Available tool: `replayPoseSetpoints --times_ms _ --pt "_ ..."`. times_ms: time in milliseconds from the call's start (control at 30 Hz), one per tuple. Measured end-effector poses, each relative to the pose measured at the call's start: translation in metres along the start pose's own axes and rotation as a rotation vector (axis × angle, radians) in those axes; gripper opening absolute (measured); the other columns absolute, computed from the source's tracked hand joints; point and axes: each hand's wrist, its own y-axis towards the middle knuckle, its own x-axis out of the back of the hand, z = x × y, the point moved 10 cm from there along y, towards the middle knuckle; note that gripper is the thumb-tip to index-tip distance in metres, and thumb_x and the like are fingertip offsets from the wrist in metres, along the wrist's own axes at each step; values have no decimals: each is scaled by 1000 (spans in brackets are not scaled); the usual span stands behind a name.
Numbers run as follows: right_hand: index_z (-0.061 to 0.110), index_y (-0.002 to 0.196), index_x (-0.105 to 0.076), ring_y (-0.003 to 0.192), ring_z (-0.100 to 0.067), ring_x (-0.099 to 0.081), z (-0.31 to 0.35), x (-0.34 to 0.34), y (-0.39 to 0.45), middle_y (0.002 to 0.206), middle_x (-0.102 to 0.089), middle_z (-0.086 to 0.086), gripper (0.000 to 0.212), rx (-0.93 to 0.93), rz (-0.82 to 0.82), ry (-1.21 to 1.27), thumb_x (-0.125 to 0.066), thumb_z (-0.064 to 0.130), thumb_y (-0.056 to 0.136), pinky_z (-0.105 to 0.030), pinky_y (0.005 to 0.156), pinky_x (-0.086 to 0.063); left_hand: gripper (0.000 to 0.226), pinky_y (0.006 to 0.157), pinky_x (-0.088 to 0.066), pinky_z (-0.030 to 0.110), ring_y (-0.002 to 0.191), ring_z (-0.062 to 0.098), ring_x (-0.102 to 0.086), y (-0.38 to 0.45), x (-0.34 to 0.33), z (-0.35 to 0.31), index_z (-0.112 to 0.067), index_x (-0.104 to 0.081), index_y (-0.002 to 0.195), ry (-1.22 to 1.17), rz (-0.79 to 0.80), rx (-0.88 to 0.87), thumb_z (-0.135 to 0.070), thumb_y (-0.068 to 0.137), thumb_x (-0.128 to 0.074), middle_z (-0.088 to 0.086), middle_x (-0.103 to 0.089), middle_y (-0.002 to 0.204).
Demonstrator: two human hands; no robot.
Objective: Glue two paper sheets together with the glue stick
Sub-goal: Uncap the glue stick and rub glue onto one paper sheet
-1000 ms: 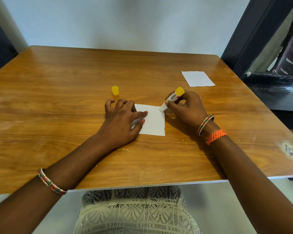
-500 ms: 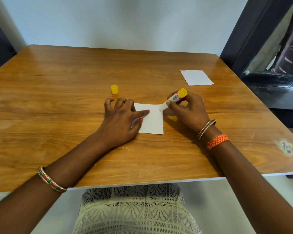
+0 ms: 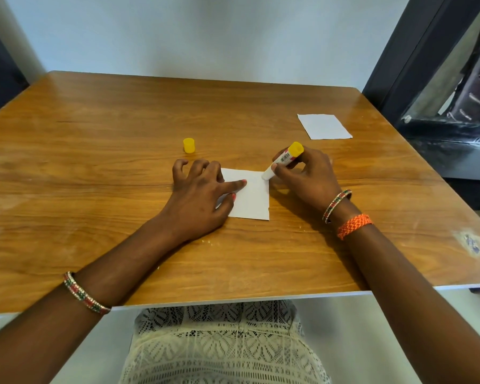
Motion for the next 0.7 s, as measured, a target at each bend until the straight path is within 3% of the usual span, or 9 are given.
replayPoseSetpoints --times_ms 100,400,700 --pt "21 99 -68 99 -15 -56 1 0 -4 102 -69 0 24 -4 9 2 -64 38 82 -49 102 -30 48 101 -8 46 122 20 -34 1 -1 0 -44 -46 130 3 5 4 -48 87 -25 -1 -47 110" --pt "23 94 -68 97 -19 -60 11 -1 -20 98 -69 2 28 -14 51 29 -63 44 77 -56 97 -38 48 100 -7 43 121 19 -34 1 -1 0 -43 -46 130 -6 1 -1 -48 87 -25 -1 -46 109" --pt "29 86 -66 94 -16 -63 20 -2 -36 91 -68 9 36 -17 104 67 -55 56 66 -56 94 -43 48 100 -8 45 120 19 -35 0 -1 0 -43 -47 129 -16 -3 -1 -48 87 -26 -2 -47 108"
